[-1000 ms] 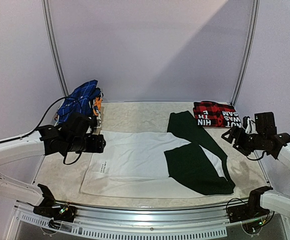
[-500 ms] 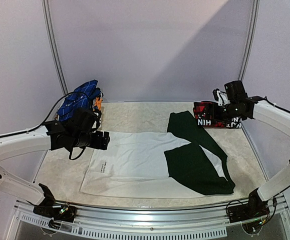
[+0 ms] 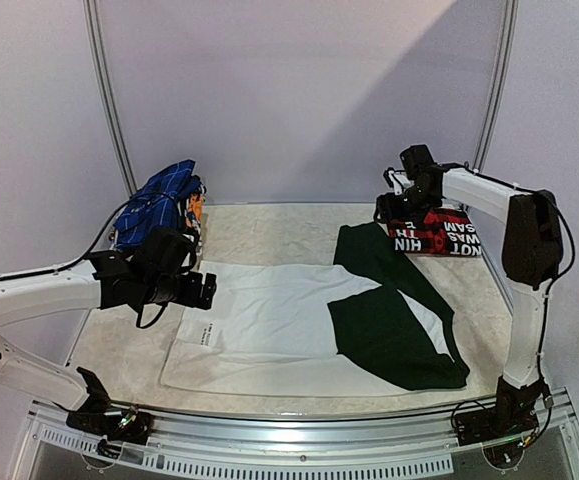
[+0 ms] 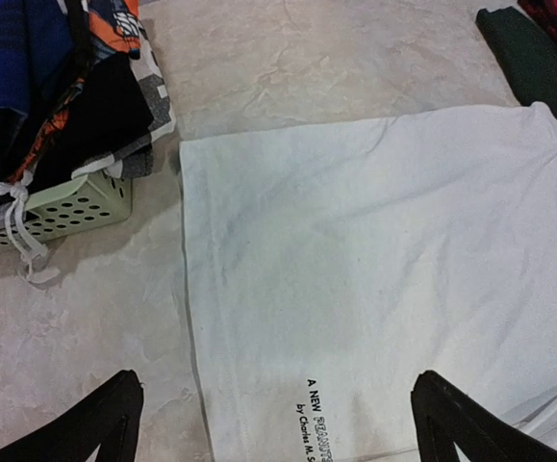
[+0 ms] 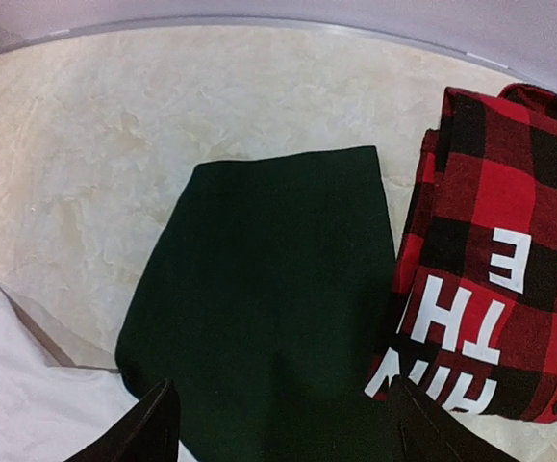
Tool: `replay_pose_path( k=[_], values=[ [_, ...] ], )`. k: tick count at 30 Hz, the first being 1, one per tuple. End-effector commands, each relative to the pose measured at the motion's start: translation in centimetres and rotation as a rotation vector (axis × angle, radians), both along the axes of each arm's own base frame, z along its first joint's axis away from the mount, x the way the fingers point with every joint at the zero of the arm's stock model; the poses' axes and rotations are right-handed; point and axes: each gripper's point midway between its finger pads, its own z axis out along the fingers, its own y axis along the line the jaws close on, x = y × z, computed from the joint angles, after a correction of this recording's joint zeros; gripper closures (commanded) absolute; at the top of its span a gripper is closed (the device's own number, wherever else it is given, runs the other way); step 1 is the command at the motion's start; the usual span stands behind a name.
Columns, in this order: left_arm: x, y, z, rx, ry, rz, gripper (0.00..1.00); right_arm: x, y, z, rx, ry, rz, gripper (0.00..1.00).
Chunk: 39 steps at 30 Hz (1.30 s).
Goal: Fold and stack the mixed laundry pile
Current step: Pick up the 1/3-folded T-shirt from the center of the board.
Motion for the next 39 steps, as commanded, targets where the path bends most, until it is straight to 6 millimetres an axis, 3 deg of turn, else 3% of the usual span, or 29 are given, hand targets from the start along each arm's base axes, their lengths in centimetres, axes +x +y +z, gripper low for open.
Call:
replay_pose_path(
  k=[1, 5, 9, 18, 31, 39],
  values=[
    [-0.3, -0.2, -0.4, -0.028, -0.003, -0.009, 0.0, 1.7, 0.8, -2.3, -0.05, 0.047, 0.053, 0.26],
    [-0.3, -0.4, -0.7, -0.034, 0.003, -0.013, 0.0, 4.2, 1.7, -3.4, -0.047, 0.052, 0.067, 0.29],
    [-0.2, -0.8, -0.9, -0.042, 0.011, -0.02, 0.0, 6.2, 2.0, -6.4, -0.024, 0.081, 0.054, 0.34],
    [0.2, -1.6, -1.9, -0.033, 0.041, -0.032, 0.01, 9.9, 0.5, -8.9, 0.128, 0.079, -0.041, 0.44],
    [0.8, -2.8, -3.0, -0.041, 0.075, -0.038, 0.01, 11.9, -0.7, -12.0, 0.205, 0.083, -0.102, 0.47],
    [1.0, -3.0, -3.0, -0.041, 0.078, -0.038, 0.02, 11.1, 1.2, -12.9, 0.327, 0.149, -0.057, 0.5]
  ],
)
